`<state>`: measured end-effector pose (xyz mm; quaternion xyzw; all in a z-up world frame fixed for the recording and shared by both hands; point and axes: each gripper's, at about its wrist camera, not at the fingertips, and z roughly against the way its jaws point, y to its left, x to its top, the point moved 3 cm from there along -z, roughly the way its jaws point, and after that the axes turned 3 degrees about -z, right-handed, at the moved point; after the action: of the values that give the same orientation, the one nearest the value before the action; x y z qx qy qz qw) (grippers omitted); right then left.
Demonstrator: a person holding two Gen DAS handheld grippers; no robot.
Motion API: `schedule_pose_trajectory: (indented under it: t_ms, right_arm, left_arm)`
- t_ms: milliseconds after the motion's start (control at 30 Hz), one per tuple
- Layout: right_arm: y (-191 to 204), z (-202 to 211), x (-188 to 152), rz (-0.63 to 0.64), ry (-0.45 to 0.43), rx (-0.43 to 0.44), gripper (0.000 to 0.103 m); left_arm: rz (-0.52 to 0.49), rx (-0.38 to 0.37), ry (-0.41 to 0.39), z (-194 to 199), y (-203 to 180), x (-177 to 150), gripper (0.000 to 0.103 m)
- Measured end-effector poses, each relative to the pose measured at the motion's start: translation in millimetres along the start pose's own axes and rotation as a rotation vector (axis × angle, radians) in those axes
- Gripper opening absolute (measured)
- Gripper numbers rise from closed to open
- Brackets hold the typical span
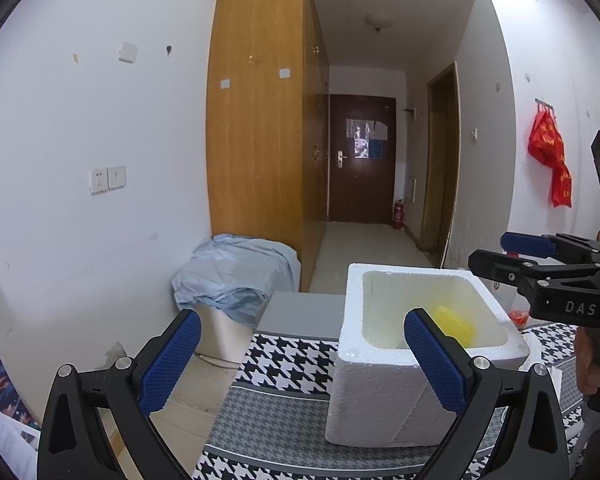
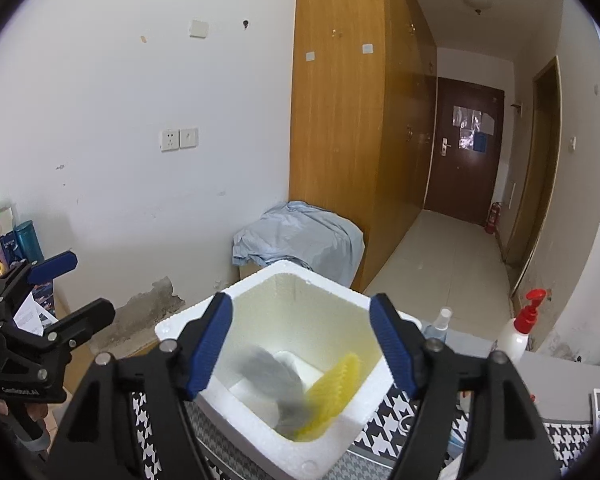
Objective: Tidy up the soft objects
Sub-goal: 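Lower the right gripper over the box and release the grey sock inside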
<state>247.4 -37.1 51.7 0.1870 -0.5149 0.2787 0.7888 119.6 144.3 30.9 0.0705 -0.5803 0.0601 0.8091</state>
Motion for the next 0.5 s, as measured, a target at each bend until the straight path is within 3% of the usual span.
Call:
schedule_pose_trajectory:
  t_ms: [200,300,500]
  right_arm:
    - [1,8,0,0.009,-0.011,-0.002,0.086]
    - [-1,12,1,-0.003,-0.015,-0.023,0.102]
    - [-6,24,2,-0.013,-0.028,-0.043,0.102]
  left_arm:
    - [0.0,-0.012,-0.006,4,-3,1,0.102]
    - [-0.001,-0.014,-0.005,6,-4,1,0.102]
    - [-0.007,-0.025,-0.01,9,-11,3,0.102]
